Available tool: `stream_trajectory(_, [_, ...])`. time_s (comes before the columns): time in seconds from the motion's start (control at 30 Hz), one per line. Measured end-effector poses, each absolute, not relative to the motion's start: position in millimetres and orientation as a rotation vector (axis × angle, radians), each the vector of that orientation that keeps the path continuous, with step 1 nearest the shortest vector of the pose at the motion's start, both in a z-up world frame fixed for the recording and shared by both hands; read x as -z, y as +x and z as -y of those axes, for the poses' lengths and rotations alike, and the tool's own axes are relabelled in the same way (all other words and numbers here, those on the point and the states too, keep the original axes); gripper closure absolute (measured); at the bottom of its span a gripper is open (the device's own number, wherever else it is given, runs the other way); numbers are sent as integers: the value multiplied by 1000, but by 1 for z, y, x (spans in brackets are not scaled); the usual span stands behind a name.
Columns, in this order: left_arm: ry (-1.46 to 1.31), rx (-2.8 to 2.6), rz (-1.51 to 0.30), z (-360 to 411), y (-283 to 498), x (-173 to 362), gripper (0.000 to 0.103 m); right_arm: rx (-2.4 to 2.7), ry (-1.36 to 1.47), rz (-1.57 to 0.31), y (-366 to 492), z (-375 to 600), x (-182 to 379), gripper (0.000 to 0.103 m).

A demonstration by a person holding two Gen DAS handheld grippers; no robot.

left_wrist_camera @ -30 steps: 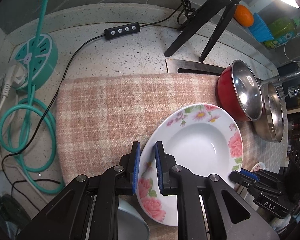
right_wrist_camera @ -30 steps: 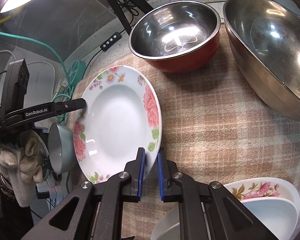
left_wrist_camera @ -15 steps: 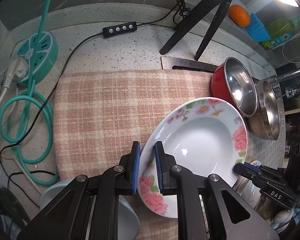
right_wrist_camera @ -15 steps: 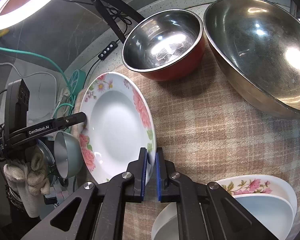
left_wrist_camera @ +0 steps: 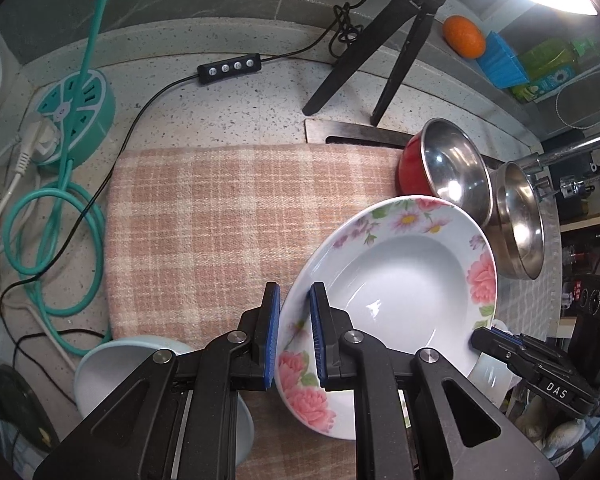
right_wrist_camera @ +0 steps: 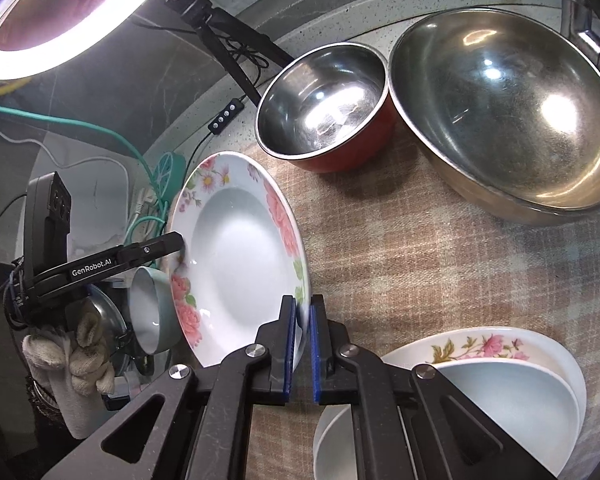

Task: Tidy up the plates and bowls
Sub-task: 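Close both tools on the pink-rose plate rim and lift it, then carry the pink-rose plate with both tools and lower it onto the plate stack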

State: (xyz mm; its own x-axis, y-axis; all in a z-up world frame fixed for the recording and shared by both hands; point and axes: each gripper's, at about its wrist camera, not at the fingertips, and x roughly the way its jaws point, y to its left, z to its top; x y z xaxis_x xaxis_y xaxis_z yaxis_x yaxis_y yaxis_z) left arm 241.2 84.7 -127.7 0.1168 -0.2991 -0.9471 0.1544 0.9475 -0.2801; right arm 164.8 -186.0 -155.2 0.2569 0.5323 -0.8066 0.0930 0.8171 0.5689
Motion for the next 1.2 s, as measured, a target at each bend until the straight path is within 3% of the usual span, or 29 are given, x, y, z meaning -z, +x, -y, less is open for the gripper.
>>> stream_trajectory(0.47, [-103,386,-1388,-53,209,104,90,-323,590,-1230,130,214,122,97])
stream_trajectory(1.2, [-42,520,-1433,30,143,114,90,-205,698,-1202,38,290,129,97])
